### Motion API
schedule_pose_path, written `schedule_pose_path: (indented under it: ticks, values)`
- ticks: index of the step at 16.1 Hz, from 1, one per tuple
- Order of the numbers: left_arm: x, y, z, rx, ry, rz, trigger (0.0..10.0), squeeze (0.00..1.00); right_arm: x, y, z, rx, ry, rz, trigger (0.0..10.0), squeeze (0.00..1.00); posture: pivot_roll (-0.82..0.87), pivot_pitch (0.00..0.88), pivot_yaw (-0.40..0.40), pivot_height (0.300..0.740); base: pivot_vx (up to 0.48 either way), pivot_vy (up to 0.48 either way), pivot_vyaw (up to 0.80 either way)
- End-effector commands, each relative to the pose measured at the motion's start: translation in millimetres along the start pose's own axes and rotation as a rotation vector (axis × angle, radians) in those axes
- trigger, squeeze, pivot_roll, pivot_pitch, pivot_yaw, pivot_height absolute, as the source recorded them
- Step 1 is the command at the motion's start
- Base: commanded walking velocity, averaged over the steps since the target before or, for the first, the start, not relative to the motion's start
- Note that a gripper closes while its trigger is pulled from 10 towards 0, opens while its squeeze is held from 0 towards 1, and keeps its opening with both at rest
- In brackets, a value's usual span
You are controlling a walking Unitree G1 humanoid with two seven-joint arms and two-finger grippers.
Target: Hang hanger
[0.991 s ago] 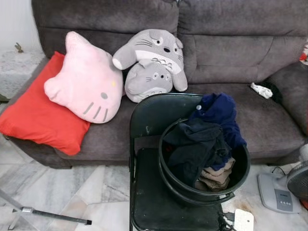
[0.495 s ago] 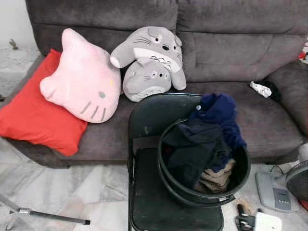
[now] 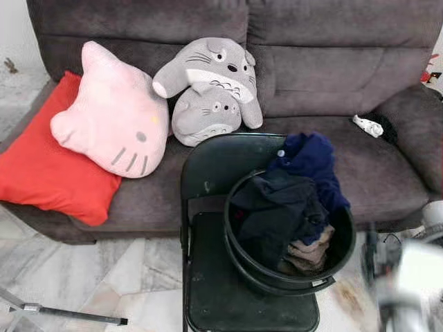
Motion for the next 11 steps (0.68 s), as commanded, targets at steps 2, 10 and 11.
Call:
schedule_pose_path:
  ticks: [2, 10, 11]
  values:
    - [-10.2, -11.3, -1.7, 0.031, -0.033, -0.004, 10.0, 0.0, 2.9, 4.8, 14.9, 0.005, -0.005, 0.021, 10.0, 0.0, -0.1, 0.179, -0.066, 0.74, 0.0, 0.0, 0.0]
    - [-11.7, -13.9, -2.3, 0.036, -0.033, -0.014, 10.0, 0.0, 27.2, -39.9, 31.6, 0.213, 0.102, 0.08, 10.0, 0.0, -0.08, 0.17, -0.067, 0.74, 0.0, 0.0, 0.0]
    - [-11.8, -14.2, -2.3, 0.037, -0.034, -0.011, 10.0, 0.0, 29.1, -41.7, 26.6, 0.212, 0.115, 0.082, 10.0, 0.0, -0.08, 0.167, -0.066, 0.74, 0.0, 0.0, 0.0]
Point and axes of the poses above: a point about 5 cm out from each wrist's last joint towards the gripper, its own z axis pointing out of the wrist towards the gripper, its own y axis along the axis of the wrist's last joint, x = y × z, the point moved 4 cm from there along z, pointing out of the wrist towards the gripper, and after that the axes turned 15 degrees about z, right-handed, at the moved point
